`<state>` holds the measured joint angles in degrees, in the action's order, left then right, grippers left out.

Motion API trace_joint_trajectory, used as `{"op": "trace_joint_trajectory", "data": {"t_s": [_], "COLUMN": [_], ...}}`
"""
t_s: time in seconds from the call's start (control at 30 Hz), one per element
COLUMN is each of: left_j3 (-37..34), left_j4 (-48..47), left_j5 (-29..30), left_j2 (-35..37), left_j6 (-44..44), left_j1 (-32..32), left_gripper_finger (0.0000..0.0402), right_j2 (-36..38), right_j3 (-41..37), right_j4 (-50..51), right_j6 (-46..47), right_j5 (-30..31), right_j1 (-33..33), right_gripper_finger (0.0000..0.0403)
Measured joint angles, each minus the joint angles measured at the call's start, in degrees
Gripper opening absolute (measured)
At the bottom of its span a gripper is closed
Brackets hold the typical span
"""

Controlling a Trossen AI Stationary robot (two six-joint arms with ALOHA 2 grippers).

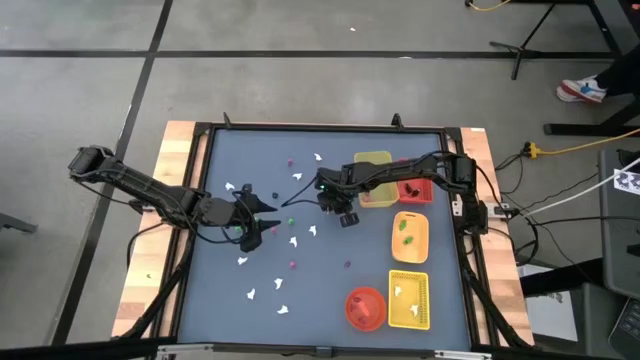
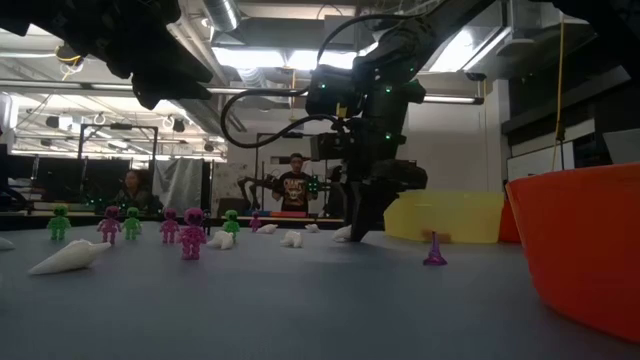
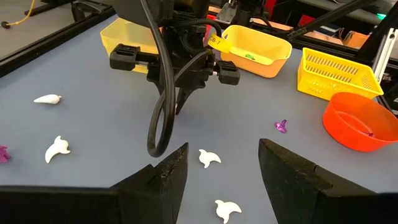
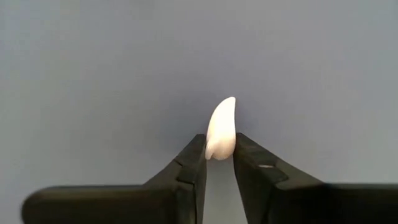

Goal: Sort Halloween decoration
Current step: Put the white ghost toy into the yellow box

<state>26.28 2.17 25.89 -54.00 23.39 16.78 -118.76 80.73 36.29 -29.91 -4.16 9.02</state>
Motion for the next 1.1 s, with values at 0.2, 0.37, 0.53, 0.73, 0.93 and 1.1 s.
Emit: {"op": "trace_joint_trajectory", "data": {"t_s": [0.2,0.37,0.53,0.73,0.93,1.1], "left_j3": [0.00,0.00,0.00,0.00,-0.02,-0.02], "left_j4": [0.00,0.00,0.00,-0.01,-0.15,-0.15], "left_j5": [0.00,0.00,0.00,0.01,0.00,0.00], "left_j2": [0.02,0.00,0.00,0.01,0.02,0.02], "left_j6": [0.00,0.01,0.00,-0.01,-0.01,0.00], "left_j1": [0.00,0.00,0.00,0.02,0.02,0.02], "left_gripper_finger": [0.0179,0.0179,0.0179,0.0179,0.0179,0.0179], "right_j2": [0.00,0.00,0.30,1.40,1.62,1.62], "right_j3": [0.00,0.00,-0.02,0.09,4.19,9.36], "right_j4": [-0.04,-0.06,0.25,3.14,9.96,16.62], "right_j6": [0.01,0.02,0.00,0.02,0.02,0.02], "right_j5": [0.02,0.02,0.04,0.30,0.52,0.34], "right_j1": [0.00,0.00,0.00,0.00,0.00,-0.02], "right_gripper_finger": [0.0059,0.0057,0.0056,0.0056,0.0056,0.0056]}}
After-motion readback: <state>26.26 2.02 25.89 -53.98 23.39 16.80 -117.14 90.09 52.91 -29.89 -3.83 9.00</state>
